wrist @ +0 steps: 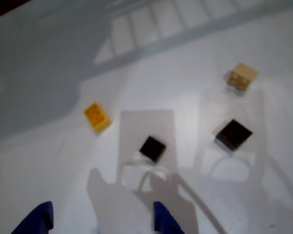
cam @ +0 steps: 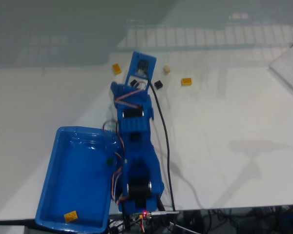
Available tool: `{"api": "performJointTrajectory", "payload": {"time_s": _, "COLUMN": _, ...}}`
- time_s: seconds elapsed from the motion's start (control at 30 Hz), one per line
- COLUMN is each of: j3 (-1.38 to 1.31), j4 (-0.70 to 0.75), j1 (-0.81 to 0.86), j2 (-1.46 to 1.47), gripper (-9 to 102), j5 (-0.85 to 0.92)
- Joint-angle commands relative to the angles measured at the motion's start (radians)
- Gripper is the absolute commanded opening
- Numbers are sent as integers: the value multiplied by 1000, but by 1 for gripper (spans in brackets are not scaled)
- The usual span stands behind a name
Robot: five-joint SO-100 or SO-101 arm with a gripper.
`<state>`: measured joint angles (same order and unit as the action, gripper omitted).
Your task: Pick up all the lego then put into the bin
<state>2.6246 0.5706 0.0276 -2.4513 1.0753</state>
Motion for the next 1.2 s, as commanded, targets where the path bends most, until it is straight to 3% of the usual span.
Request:
{"api": "performJointTrajectory", "payload": {"time_s": 0.0, "j3": -213, "j4": -8, "j1": 38, "j2": 150, "gripper": 26, "j5": -69}}
{"api": "performJointTrajectory", "payload": {"time_s": 0.4, "j3": -560, "j4": 123, "j1": 103, "j2": 618, "gripper": 22, "j5": -175}}
{"api": "performJointTrajectory", "payload": {"time_s": 0.63, "j3": -661, "j4": 210, "j1": 103, "j2": 739, "gripper": 20, "j5": -215}}
{"api": "performJointTrajectory", "payload": {"time_s": 1.17, "j3": -790, "j4": 259, "j1": 57, "j2": 914, "gripper": 20, "j5": -213}}
